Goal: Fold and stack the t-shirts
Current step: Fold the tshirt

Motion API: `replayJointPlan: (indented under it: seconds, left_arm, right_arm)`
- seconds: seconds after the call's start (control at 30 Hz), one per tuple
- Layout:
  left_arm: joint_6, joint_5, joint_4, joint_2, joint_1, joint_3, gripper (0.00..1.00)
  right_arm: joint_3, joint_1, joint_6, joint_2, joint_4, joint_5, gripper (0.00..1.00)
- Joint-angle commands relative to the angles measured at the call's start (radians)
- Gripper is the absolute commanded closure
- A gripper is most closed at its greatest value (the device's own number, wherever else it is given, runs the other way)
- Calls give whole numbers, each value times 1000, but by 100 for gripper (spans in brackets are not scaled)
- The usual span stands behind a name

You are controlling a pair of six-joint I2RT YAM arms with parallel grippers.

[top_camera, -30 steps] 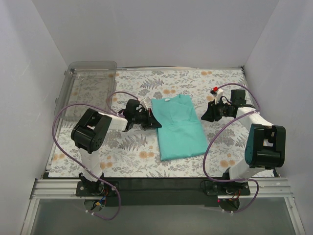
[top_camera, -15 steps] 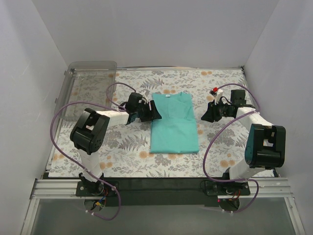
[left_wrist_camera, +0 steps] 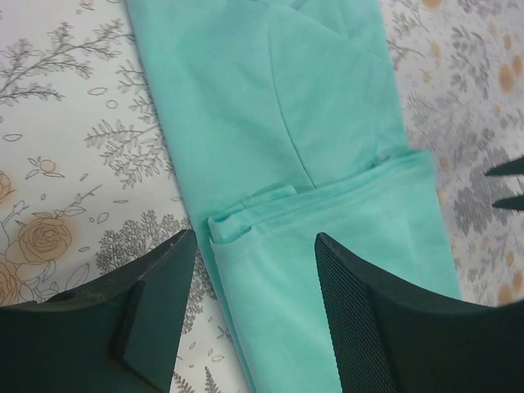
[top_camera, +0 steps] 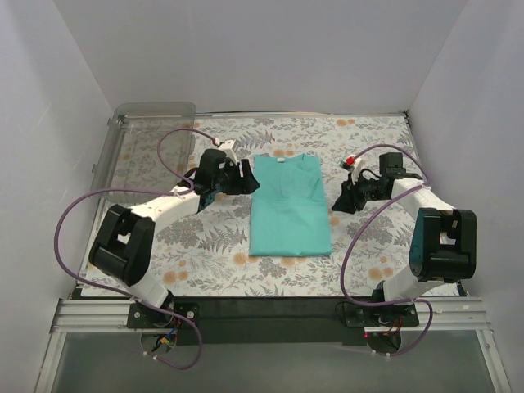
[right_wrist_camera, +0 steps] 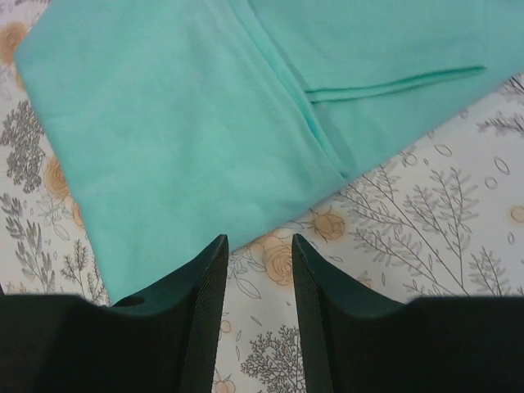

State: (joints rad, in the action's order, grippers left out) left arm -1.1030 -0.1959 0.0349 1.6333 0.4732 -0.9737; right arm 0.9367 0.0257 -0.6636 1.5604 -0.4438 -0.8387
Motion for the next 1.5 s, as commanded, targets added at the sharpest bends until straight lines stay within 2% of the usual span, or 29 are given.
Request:
replayJointPlan:
  seconds: [0.0, 0.03, 0.07, 0.1, 0.13, 0.2, 0.23, 0.3, 0.33, 0.43, 0.47, 0.67, 1.03, 1.47]
  left_arm:
    - [107, -144, 8, -136, -2, 68, 45]
    - [127, -192, 23, -165, -2, 96, 45]
    - [144, -274, 26, -200, -1, 143, 45]
    - [193, -311, 26, -260, 4, 171, 45]
    - [224, -341, 22, -298, 11, 197, 44]
    - [316, -381, 10, -366, 45, 271, 44]
    - [418, -381, -6, -436, 59, 292, 44]
    - [526, -417, -13, -504, 85, 352, 43]
    - [658, -424, -13, -532, 91, 375, 42]
    - [903, -461, -30, -619, 114, 487, 37]
    - [1046, -464, -30, -650, 128, 513, 35]
    - [1196, -459, -30, -604, 202, 558, 35]
    - [1259, -427, -10, -394, 274, 495, 35]
    - [1223, -412, 22, -282, 278, 481, 38]
  right_arm:
    - [56, -52, -343, -25, -194, -123, 62]
    - [59, -61, -446, -26, -314, -155, 59]
    - [50, -70, -556, -39, -358, -164, 57]
    - [42, -84, -731, -48, -396, -171, 55]
    - [30, -89, -842, -59, -473, -177, 50]
    - [-12, -105, -1041, -91, -515, -175, 42]
    - [-22, -116, -1077, -112, -527, -153, 39]
    - [-54, -148, -1129, -128, -532, -120, 37]
    - [-64, -159, -1151, -134, -529, -93, 36]
    - [-98, -188, -1168, -155, -530, -68, 34]
    - [-108, -201, -1173, -169, -529, -59, 34]
    - [-194, -259, -1180, -206, -506, -5, 30]
    - [-279, -305, -995, -217, -285, 72, 34]
    - [-312, -314, -916, -206, -188, 125, 42]
